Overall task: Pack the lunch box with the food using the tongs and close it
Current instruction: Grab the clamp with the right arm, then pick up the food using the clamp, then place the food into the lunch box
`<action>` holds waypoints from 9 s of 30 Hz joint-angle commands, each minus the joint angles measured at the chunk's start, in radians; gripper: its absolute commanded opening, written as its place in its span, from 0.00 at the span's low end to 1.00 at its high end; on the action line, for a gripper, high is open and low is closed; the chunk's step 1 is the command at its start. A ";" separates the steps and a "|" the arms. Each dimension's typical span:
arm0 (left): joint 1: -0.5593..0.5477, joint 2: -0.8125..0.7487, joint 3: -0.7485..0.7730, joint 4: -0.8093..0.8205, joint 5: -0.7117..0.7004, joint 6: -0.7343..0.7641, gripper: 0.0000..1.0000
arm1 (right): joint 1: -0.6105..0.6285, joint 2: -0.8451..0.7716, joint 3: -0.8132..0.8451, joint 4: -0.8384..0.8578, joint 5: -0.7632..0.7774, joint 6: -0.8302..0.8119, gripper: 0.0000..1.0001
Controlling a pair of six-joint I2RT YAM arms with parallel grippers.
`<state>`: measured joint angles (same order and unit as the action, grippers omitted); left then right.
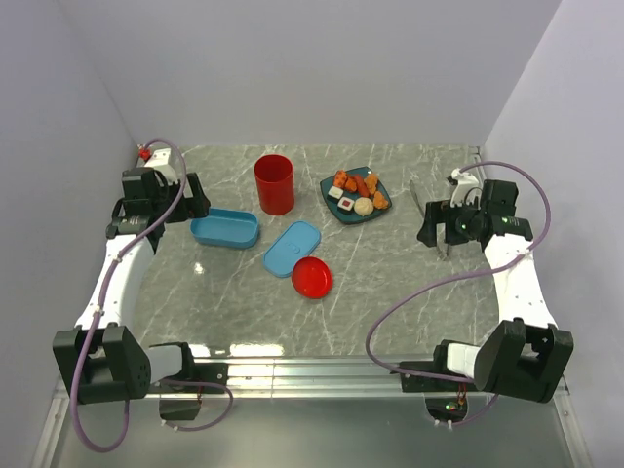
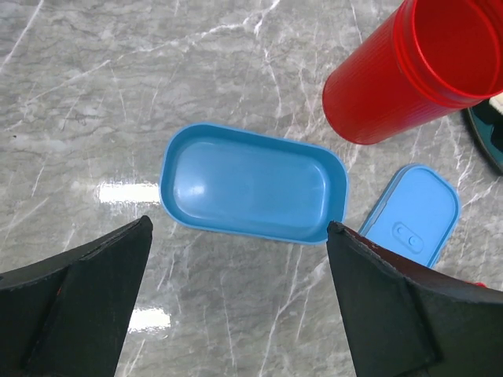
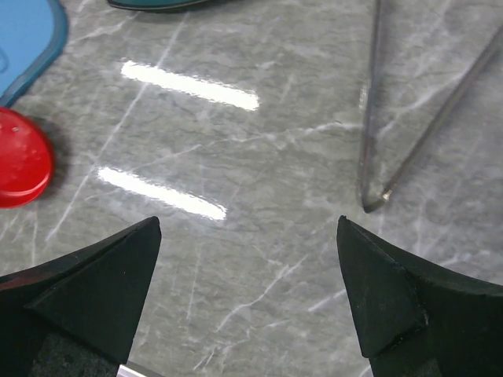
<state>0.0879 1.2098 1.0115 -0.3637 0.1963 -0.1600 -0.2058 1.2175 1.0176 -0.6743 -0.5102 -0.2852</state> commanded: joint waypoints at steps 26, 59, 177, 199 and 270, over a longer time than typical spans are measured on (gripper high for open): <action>-0.002 -0.078 0.113 0.042 0.011 -0.075 0.99 | 0.011 0.487 0.240 -0.051 0.458 0.098 1.00; 0.015 -0.059 0.065 0.146 0.137 -0.087 0.99 | 0.092 0.915 0.596 -0.018 0.460 0.170 0.81; 0.013 -0.053 0.147 0.003 0.497 0.028 0.99 | 0.266 0.597 0.739 -0.393 0.308 -0.009 0.52; 0.012 -0.026 0.144 0.019 0.508 0.025 0.99 | 0.266 0.637 0.756 -0.422 0.280 0.004 0.55; 0.013 -0.024 0.165 0.035 0.515 0.000 0.99 | 0.331 0.497 0.996 -0.239 -0.119 0.141 0.22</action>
<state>0.0978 1.1950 1.1595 -0.3637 0.6846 -0.1520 0.0910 1.7737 1.9583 -1.0080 -0.5346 -0.1741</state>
